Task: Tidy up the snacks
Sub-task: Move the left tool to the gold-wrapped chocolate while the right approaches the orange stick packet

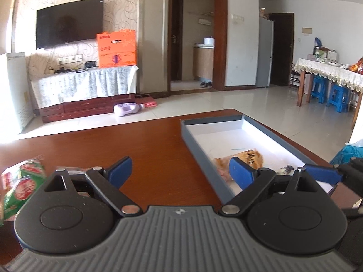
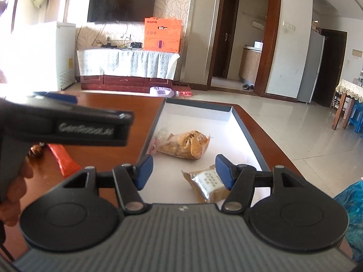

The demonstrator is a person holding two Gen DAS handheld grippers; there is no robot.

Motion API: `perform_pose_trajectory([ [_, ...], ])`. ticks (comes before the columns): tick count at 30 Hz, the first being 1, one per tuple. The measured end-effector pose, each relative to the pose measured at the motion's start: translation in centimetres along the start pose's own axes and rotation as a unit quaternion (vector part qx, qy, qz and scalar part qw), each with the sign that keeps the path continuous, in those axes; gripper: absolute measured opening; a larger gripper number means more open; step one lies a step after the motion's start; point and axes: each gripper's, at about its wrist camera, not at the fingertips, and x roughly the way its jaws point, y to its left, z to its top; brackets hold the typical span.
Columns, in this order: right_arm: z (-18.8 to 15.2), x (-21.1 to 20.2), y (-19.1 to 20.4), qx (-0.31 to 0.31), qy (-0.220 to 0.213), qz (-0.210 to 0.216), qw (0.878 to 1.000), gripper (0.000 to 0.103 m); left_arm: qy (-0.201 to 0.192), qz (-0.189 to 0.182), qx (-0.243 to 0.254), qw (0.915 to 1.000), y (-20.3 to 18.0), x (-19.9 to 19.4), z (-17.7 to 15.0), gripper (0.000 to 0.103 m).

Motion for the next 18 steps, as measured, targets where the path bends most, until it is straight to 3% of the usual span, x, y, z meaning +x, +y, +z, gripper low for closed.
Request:
perform_pose_trajectory([
  [8,0.7,-0.6,2.4,-0.012,-0.010,0.020,1.000,0.063,-0.017,0.071,-0.018,0.9972,3.3,-3.7,-2.2,0.095],
  [12,1.0,-0.6,3.6,-0.023,-0.009,0.034,0.999,0.063,-0.010,0.089,-0.033,0.9955,5.8,-4.7,-3.5,0.094],
  [16,1.2,-0.4,3.9,-0.024,-0.006,0.041,0.999,0.063,0.001,0.062,-0.040,0.9973,8.1,-5.4,-4.1,0.092],
  [18,1.2,-0.4,3.8,-0.022,-0.007,0.041,0.999,0.063,0.006,0.055,-0.033,0.9979,8.7,-5.4,-4.3,0.082],
])
